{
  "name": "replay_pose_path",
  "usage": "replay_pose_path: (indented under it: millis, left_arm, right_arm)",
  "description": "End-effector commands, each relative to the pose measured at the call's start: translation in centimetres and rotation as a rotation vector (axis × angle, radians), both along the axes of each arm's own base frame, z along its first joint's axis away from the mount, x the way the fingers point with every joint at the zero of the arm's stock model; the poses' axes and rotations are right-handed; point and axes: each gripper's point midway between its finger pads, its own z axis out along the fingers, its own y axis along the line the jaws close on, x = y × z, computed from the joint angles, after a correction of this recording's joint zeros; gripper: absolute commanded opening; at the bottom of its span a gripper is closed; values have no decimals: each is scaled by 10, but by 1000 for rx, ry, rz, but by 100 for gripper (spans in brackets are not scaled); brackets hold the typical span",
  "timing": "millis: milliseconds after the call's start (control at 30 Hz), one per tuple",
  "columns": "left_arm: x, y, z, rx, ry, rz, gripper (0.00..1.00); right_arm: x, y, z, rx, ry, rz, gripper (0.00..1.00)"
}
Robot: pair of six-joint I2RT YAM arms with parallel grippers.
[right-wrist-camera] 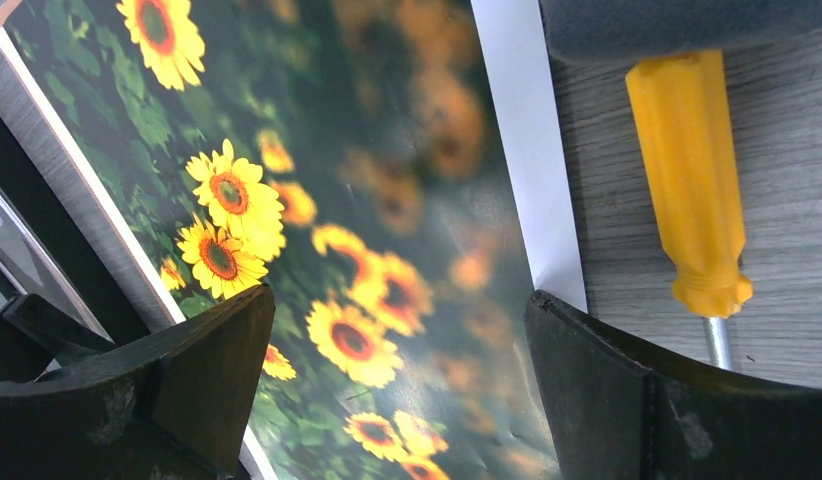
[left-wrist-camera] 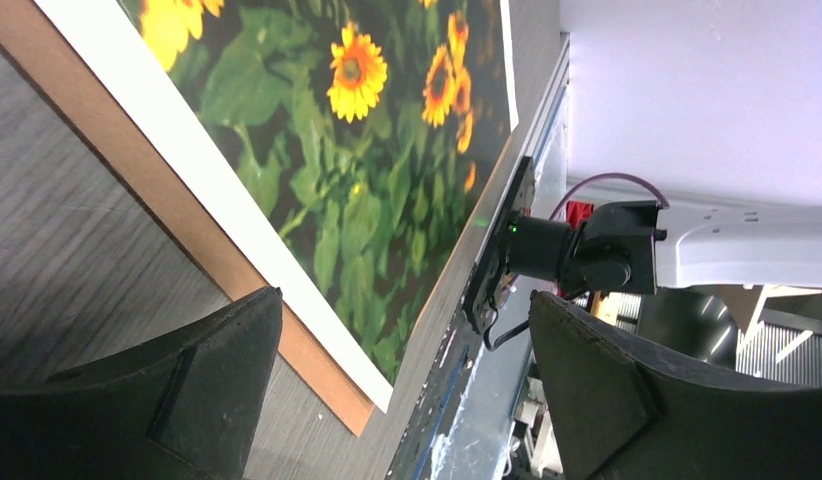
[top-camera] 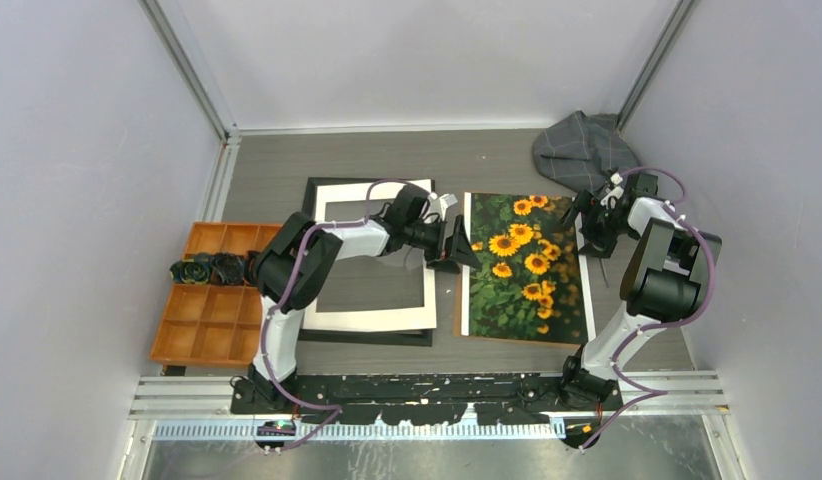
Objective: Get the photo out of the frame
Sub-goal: Pick up the photo from the photo frame.
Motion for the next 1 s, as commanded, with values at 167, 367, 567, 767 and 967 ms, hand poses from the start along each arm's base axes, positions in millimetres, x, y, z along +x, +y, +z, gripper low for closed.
replay_pose_path:
  millis: [167, 367, 567, 767, 967]
  left_arm:
    - [-2, 20, -1, 145, -97, 23, 95]
    - [-30, 16, 15, 131, -85, -38, 96]
    - [-52, 6, 18, 140, -46, -67, 96]
    - [-68, 13, -8, 254, 10, -56, 96]
    - [-87, 7, -20, 262, 96, -79, 95]
  right_arm:
    - [7, 0, 7, -7, -24, 12, 100]
    - [7, -1, 4, -9, -17, 12, 100]
    - [7, -3, 5, -18, -18, 11, 100]
    - [7, -3, 6, -23, -21, 12, 100]
    - [7, -3, 3, -19, -14, 12, 100]
